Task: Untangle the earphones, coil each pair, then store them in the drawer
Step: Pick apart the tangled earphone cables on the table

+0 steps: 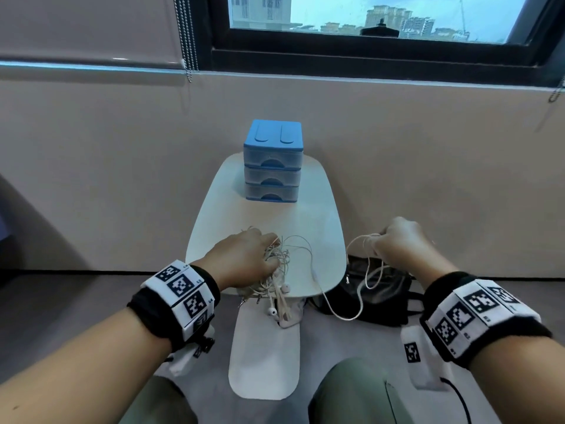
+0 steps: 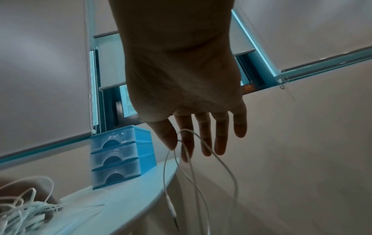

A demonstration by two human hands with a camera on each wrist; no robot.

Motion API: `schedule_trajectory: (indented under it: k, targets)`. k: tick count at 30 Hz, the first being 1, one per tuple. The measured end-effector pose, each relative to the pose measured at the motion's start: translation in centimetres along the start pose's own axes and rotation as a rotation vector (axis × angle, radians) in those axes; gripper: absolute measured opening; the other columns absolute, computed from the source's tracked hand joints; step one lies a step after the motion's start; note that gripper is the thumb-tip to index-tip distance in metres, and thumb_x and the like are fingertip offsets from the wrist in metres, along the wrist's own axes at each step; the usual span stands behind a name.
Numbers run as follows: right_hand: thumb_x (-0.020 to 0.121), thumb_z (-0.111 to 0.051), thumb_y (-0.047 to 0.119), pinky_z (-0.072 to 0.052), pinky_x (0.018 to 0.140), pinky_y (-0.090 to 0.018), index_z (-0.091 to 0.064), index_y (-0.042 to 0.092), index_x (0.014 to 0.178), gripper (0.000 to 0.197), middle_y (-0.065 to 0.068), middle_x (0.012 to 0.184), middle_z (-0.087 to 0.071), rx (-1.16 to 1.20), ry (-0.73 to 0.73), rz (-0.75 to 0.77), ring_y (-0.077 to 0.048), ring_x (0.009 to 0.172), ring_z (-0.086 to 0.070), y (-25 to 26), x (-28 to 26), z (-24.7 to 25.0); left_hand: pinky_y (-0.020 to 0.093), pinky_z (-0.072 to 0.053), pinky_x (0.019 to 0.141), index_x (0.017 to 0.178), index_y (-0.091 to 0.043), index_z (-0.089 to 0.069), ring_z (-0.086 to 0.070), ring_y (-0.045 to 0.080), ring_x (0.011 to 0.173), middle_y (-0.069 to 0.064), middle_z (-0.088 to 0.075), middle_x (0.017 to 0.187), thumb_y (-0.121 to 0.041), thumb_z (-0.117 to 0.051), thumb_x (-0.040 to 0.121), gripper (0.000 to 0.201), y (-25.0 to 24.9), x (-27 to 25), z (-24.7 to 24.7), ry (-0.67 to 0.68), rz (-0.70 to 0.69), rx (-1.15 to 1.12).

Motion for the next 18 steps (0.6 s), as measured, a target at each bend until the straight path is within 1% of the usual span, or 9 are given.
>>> schedule_trajectory:
  k: [3, 5, 7, 9, 11, 13, 16, 17, 18]
  targets:
    - [0.089, -0.059, 0.034, -0.034, 0.106, -0.053, -0.06, 0.018, 0.088, 0.016, -0.006, 0.103, -0.061, -0.212, 0.014, 0.044, -0.033, 0.107, -0.053, 1.2, -1.0, -0.3, 0.036, -0.045, 0.086, 0.131, -0.029, -0.052, -0.057, 0.033, 0.11, 0.006, -0.052, 0.118, -0.046, -0.051, 0.099, 0.036, 0.0, 0.4, 0.3, 0.052, -0.027, 0.02]
    - [0.088, -0.055, 0.03, -0.032, 0.108, -0.056, -0.056, 0.021, 0.091, 0.01, -0.005, 0.117, -0.057, -0.284, -0.016, 0.138, -0.035, 0.12, -0.049, 3.0, -1.6, -0.6, 0.037, -0.044, 0.085, 0.13, -0.03, -0.053, -0.056, 0.034, 0.108, 0.007, -0.051, 0.117, -0.044, -0.05, 0.099, 0.034, -0.1, 0.7, 0.5, 0.077, -0.018, 0.016]
    - [0.09, -0.06, 0.035, -0.034, 0.108, -0.051, -0.06, 0.028, 0.114, 0.024, -0.002, 0.127, -0.052, -0.21, 0.0, 0.26, -0.032, 0.126, -0.048, 5.0, -1.7, -1.6, 0.036, -0.042, 0.083, 0.128, -0.03, -0.052, -0.056, 0.035, 0.107, 0.007, -0.048, 0.114, -0.041, -0.049, 0.099, 0.031, -0.3, 0.9, 0.4, 0.091, -0.018, 0.013]
    - [0.091, -0.07, 0.033, -0.041, 0.108, -0.042, -0.058, 0.029, 0.135, 0.046, 0.0, 0.133, -0.049, -0.019, 0.125, 0.42, -0.026, 0.124, -0.051, 6.8, -1.7, -3.3, 0.035, -0.04, 0.082, 0.126, -0.029, -0.052, -0.055, 0.036, 0.106, 0.006, -0.044, 0.11, -0.039, -0.05, 0.099, 0.029, -0.4, 1.0, 0.4, 0.098, -0.024, 0.018]
    - [0.089, -0.074, 0.025, -0.044, 0.106, -0.037, -0.056, 0.028, 0.14, 0.055, -0.001, 0.136, -0.046, 0.045, 0.246, 0.549, -0.023, 0.12, -0.054, 8.2, -1.9, -5.5, 0.036, -0.04, 0.082, 0.124, -0.029, -0.051, -0.056, 0.036, 0.105, 0.004, -0.042, 0.108, -0.041, -0.051, 0.099, 0.028, -0.4, 0.9, 0.5, 0.102, -0.03, 0.013]
    - [0.086, -0.075, 0.02, -0.045, 0.106, -0.036, -0.061, 0.025, 0.134, 0.05, -0.002, 0.133, -0.049, 0.022, 0.263, 0.624, -0.024, 0.119, -0.055, 8.8, -1.5, -7.5, 0.036, -0.04, 0.082, 0.121, -0.031, -0.051, -0.056, 0.034, 0.104, 0.004, -0.043, 0.109, -0.043, -0.052, 0.098, 0.026, -0.2, 0.9, 0.6, 0.107, -0.032, -0.007]
    - [0.084, -0.079, 0.019, -0.048, 0.094, -0.033, -0.071, 0.025, 0.098, 0.017, -0.002, 0.113, -0.06, 0.136, 0.191, 0.696, -0.024, 0.105, -0.062, 9.0, -0.9, -8.5, 0.036, -0.039, 0.082, 0.125, -0.029, -0.049, -0.054, 0.032, 0.105, 0.005, -0.046, 0.115, -0.044, -0.053, 0.098, 0.031, -0.2, 0.6, 0.8, 0.115, -0.03, -0.015]
    - [0.084, -0.08, 0.02, -0.048, 0.091, -0.033, -0.07, 0.026, 0.087, 0.013, -0.001, 0.107, -0.062, 0.162, 0.169, 0.708, -0.023, 0.101, -0.063, 9.0, -0.5, -8.4, 0.036, -0.039, 0.082, 0.126, -0.027, -0.049, -0.054, 0.032, 0.106, 0.006, -0.047, 0.117, -0.045, -0.054, 0.098, 0.033, -0.2, 0.6, 0.9, 0.118, -0.026, -0.015]
    - [0.084, -0.081, 0.021, -0.048, 0.09, -0.033, -0.067, 0.026, 0.078, 0.016, -0.001, 0.105, -0.066, 0.174, 0.159, 0.716, -0.022, 0.1, -0.064, 8.8, 0.0, -8.4, 0.037, -0.04, 0.082, 0.125, -0.027, -0.049, -0.054, 0.031, 0.105, 0.006, -0.047, 0.118, -0.047, -0.054, 0.098, 0.034, -0.1, 0.6, 1.0, 0.12, -0.021, -0.02]
Point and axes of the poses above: each hand's wrist, its own x-axis towards the middle knuckle, its own z-axis out of the back of the hand, y = z × x, the point moved 2 cm from there along x, towards the middle knuckle
